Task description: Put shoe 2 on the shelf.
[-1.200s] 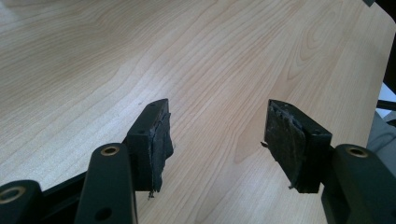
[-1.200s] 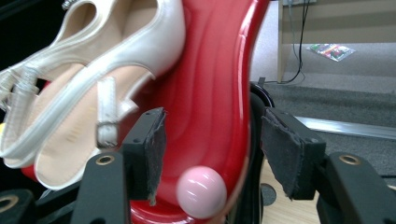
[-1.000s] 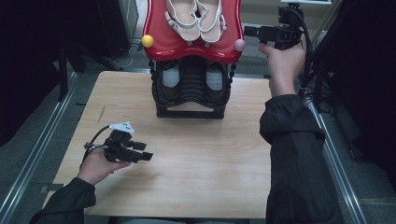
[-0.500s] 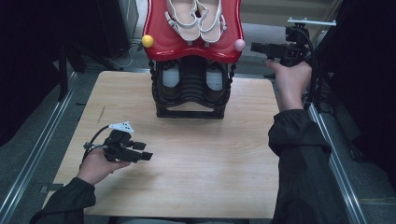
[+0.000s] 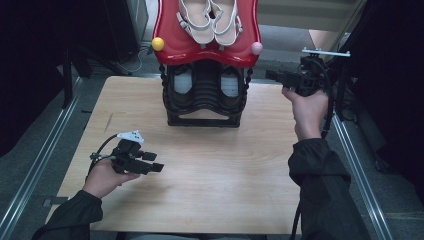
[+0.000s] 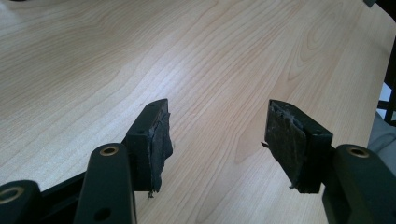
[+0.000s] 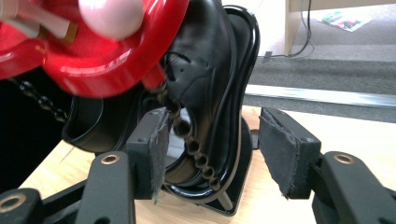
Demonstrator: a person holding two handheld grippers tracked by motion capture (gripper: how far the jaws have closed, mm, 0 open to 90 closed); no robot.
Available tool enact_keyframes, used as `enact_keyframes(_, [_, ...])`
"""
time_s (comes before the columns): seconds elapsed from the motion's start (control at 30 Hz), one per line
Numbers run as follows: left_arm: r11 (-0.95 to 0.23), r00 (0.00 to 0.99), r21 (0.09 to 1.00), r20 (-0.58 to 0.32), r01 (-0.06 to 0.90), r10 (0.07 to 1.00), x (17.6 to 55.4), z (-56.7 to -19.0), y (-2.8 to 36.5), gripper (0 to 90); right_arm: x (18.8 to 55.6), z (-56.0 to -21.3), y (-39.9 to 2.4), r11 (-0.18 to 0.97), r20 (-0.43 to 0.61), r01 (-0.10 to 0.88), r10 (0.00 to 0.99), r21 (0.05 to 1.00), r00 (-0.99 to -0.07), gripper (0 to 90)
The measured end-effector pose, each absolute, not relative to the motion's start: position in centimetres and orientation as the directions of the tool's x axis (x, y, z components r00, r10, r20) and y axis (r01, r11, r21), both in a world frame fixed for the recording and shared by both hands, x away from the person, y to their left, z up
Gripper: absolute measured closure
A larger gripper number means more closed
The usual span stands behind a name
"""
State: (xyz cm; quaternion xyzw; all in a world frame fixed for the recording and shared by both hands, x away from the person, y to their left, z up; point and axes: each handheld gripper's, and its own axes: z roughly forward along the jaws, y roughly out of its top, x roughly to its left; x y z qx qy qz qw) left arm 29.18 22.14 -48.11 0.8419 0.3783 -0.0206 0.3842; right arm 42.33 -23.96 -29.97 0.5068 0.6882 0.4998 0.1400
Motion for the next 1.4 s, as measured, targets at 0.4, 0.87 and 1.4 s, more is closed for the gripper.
enact_keyframes(0.4, [-0.422, 0.714, 0.629, -0.325, 0.653, 0.62, 29.2, -48.1, 22.2, 39.9, 39.9, -34.0, -22.8, -0.001, 0.36, 0.585, 0.788, 0.811, -0.498, 44.0])
enact_keyframes(0.87, [-0.425, 0.715, 0.628, -0.323, 0.652, 0.62, 29.2, -48.2, 22.1, 39.6, 36.5, -38.4, -21.2, 0.042, 0.391, 0.611, 0.733, 0.791, -0.557, 43.6])
enact_keyframes(1.4, [-0.423, 0.714, 0.626, -0.328, 0.655, 0.619, 29.2, -48.3, 22.1, 39.2, 33.9, -42.6, -19.1, 0.118, 0.356, 0.589, 0.696, 0.8, -0.623, 42.7])
